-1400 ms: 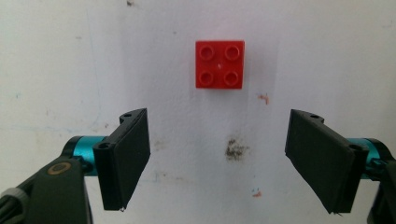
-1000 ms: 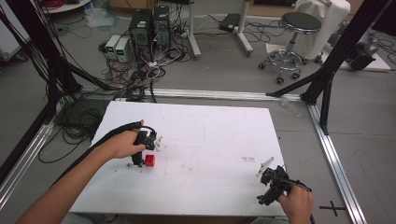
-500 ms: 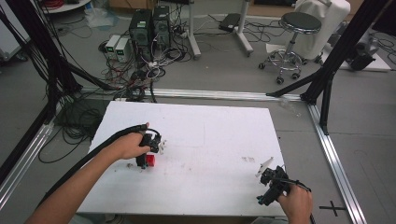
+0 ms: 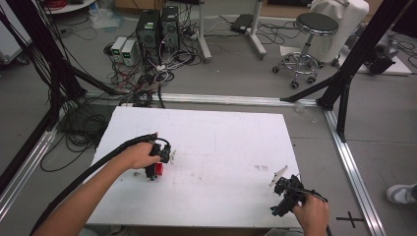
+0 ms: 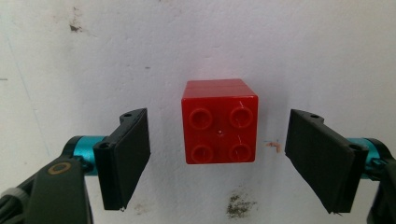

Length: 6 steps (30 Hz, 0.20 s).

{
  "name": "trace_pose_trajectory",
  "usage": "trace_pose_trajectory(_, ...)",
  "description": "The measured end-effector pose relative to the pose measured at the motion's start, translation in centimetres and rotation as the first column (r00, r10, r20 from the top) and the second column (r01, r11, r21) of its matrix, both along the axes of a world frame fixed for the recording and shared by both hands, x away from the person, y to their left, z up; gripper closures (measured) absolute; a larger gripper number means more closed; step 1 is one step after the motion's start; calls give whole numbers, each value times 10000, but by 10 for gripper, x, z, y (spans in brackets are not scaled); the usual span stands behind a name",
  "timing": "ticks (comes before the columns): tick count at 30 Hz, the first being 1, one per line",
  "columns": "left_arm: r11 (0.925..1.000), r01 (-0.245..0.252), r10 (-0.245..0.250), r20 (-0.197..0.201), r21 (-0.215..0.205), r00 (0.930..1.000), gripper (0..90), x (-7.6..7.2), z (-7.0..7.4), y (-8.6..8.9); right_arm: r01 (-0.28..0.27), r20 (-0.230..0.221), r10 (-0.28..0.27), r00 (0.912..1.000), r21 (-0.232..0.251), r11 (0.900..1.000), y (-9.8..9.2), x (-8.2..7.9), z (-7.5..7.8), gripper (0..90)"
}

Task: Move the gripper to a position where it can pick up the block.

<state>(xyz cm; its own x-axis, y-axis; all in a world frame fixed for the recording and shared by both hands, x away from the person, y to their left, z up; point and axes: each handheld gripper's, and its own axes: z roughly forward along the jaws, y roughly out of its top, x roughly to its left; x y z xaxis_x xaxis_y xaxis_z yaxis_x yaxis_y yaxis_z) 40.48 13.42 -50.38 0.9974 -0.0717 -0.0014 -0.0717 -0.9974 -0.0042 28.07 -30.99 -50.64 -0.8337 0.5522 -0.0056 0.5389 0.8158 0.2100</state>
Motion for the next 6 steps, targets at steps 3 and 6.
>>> trace_pose_trajectory(3, 10000, -34, 34, 13, -47, 10000, 225, 0, 0, 0, 8, 8, -8, 10000, 7, 10000, 0, 0, 0, 31)
trace_pose_trajectory(6, 10000, -37, 37, 32, -61, 10000, 225, 0, 2, 0, 31, 21, -31, 10000, 3, 10000, -1, 0, 1, 31)
